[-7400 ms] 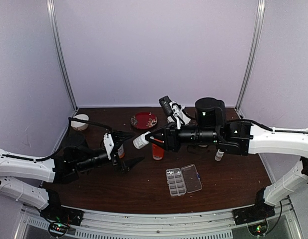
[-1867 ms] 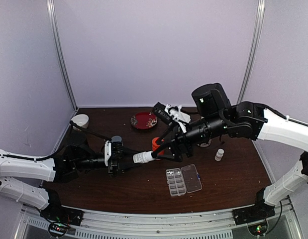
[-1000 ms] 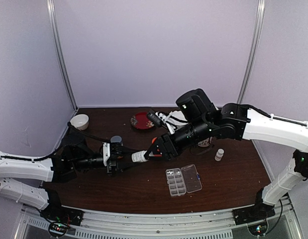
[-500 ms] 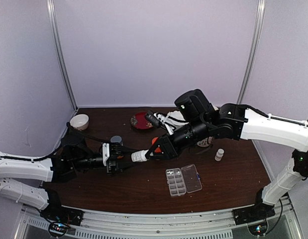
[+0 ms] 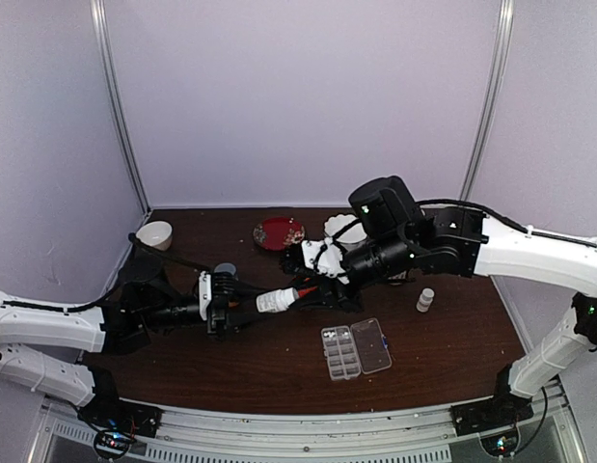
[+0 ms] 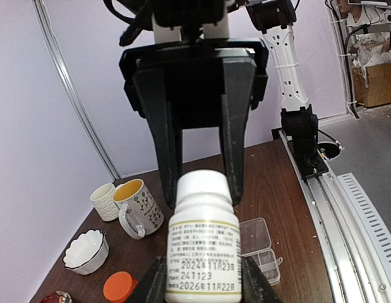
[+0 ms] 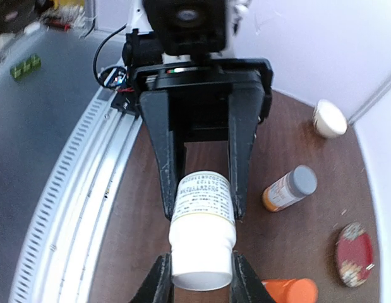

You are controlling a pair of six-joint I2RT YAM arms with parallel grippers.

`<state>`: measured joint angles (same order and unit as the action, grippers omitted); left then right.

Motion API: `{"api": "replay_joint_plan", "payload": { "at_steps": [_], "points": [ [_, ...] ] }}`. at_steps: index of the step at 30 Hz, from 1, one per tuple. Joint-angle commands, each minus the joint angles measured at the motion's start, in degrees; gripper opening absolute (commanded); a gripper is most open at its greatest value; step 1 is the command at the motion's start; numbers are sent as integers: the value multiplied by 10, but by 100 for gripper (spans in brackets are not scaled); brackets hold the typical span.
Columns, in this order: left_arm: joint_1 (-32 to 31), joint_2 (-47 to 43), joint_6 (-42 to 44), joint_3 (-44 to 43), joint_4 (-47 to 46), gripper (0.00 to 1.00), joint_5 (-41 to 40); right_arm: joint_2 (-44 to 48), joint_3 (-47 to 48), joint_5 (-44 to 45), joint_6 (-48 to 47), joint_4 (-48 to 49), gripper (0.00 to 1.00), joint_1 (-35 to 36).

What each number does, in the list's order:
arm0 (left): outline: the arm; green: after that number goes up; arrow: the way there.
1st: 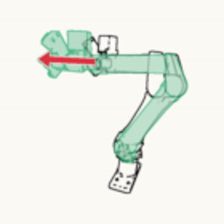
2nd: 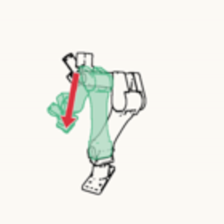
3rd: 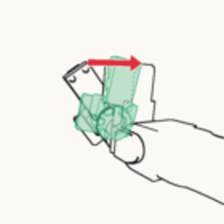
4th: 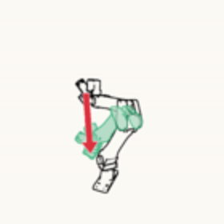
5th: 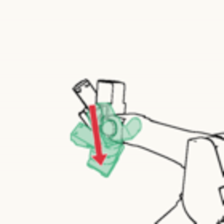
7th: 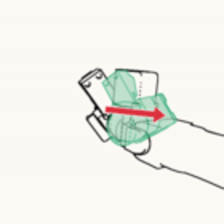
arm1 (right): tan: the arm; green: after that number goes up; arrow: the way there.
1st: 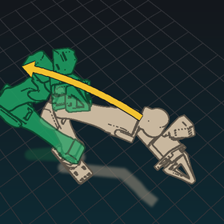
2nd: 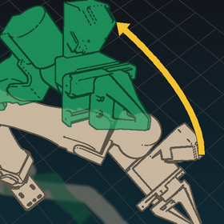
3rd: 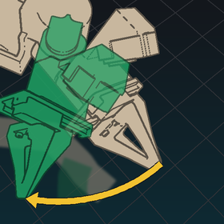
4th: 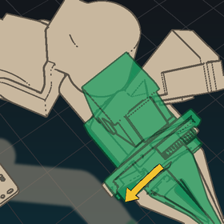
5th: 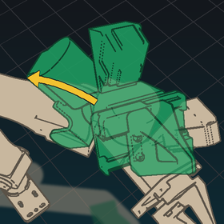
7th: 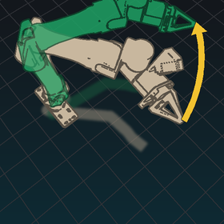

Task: Sort the pills into containers
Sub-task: Unscrew the lid of the pill bottle, then place the lid of the pill bottle at the center of the board.

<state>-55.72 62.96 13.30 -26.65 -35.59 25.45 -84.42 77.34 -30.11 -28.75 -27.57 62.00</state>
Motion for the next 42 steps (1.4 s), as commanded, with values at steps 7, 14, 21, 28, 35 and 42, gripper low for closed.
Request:
{"api": "replay_joint_plan", "payload": {
  "at_steps": [7, 14, 21, 28, 35, 42],
  "points": [
    [4, 31, -53, 16, -102, 8, 8, 62, -74, 62, -533, 45, 4, 7],
    [4, 35, -65, 29, -127, 8, 7, 136, -176, 103, -499, 164, 4, -3],
    [4, 34, -66, 37, -142, 8, 2, 177, -197, 130, -265, 114, 12, -13],
    [4, 38, -69, 34, -140, 8, -6, 171, -186, 286, 118, 34, 12, -19],
    [4, 63, -84, 35, -144, 8, -5, 82, -138, 286, 316, -136, 4, -100],
    [1, 100, -97, 34, -148, 8, -11, 42, -197, 209, 418, -160, 6, -202]
  ]
}}
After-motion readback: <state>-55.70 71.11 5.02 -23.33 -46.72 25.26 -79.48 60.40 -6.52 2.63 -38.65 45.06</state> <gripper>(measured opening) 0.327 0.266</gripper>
